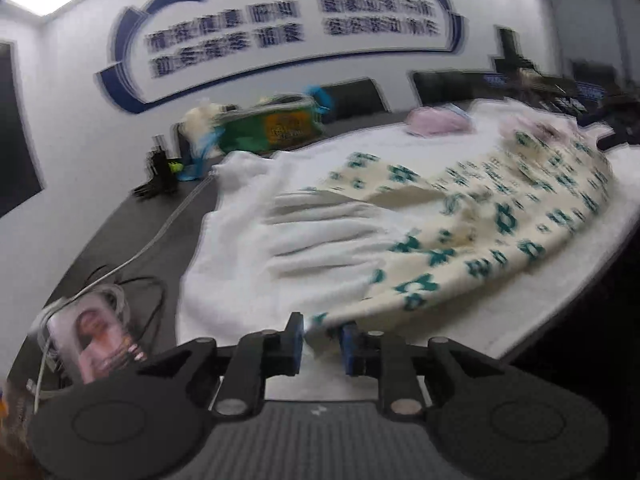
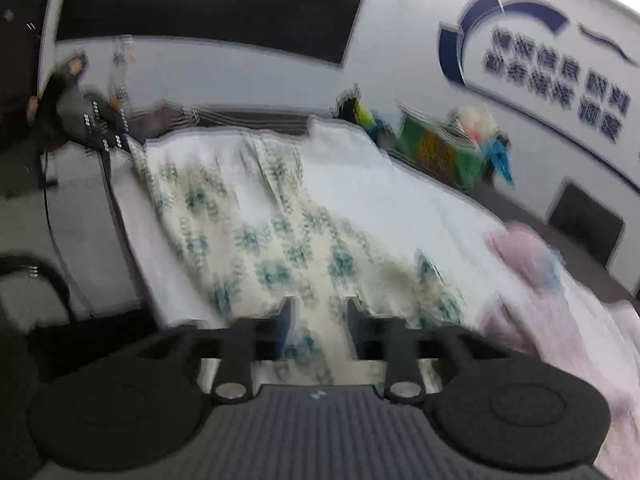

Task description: Fold clothes

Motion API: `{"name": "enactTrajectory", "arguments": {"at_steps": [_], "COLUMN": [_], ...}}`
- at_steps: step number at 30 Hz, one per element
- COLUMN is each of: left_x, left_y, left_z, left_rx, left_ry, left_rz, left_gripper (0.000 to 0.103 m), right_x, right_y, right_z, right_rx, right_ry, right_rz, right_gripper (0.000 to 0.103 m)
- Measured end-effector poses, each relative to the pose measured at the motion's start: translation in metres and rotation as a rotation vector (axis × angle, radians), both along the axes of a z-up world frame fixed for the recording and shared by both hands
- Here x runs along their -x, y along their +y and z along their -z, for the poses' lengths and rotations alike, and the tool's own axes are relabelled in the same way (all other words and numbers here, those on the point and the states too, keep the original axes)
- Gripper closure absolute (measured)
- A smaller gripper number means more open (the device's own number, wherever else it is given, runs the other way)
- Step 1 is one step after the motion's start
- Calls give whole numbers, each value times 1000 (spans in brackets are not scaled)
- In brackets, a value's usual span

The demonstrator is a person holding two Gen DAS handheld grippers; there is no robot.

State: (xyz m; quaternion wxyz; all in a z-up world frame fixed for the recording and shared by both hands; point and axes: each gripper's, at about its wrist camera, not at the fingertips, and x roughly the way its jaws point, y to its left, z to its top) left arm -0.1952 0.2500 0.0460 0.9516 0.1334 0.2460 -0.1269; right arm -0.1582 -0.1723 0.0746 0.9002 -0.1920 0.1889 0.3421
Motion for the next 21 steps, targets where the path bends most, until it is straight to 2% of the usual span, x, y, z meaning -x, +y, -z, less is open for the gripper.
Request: {"name": "enactTrajectory", "arguments": {"at_steps": [2,3,5,8,11,13,15,16,17,19,21], "left_x": [10,15,23,26,36,45,51,53,52,49,41], "left_y": [5,8,11,13,21,28,34,36,33,26,13], "left_z": [-1,-2,-4,-3,1,1,1,1,1,2,5], "left_rx": [46,71,107,189,291,356,429,459,462,463,403], "left_ry": [-27,-42,-52,-8,24,30,48,56,64,80,93], "left_rz": [-59,-96,-184,-334,-365,-370,-352,-341,-320,-284,-288], "left_gripper": [83,80,76,76,75,72,56,54,54,54,54], "right_x": [-19,-29,-48,-72,-91,-98,-105,-107,-109,-112,-115], "right_y": [28,43,75,117,156,179,198,205,205,202,199], "right_z": [3,6,11,15,20,29,38,42,44,46,48], "right_rx": [-82,-107,-121,-139,-134,-78,-26,-6,-8,-24,-41], "right_ry": [24,44,76,118,175,195,217,232,240,253,266], "right_rz": [-54,-72,-100,-149,-189,-193,-195,-197,-186,-158,-130], "right_gripper": [49,49,49,50,50,56,87,92,96,97,97]}}
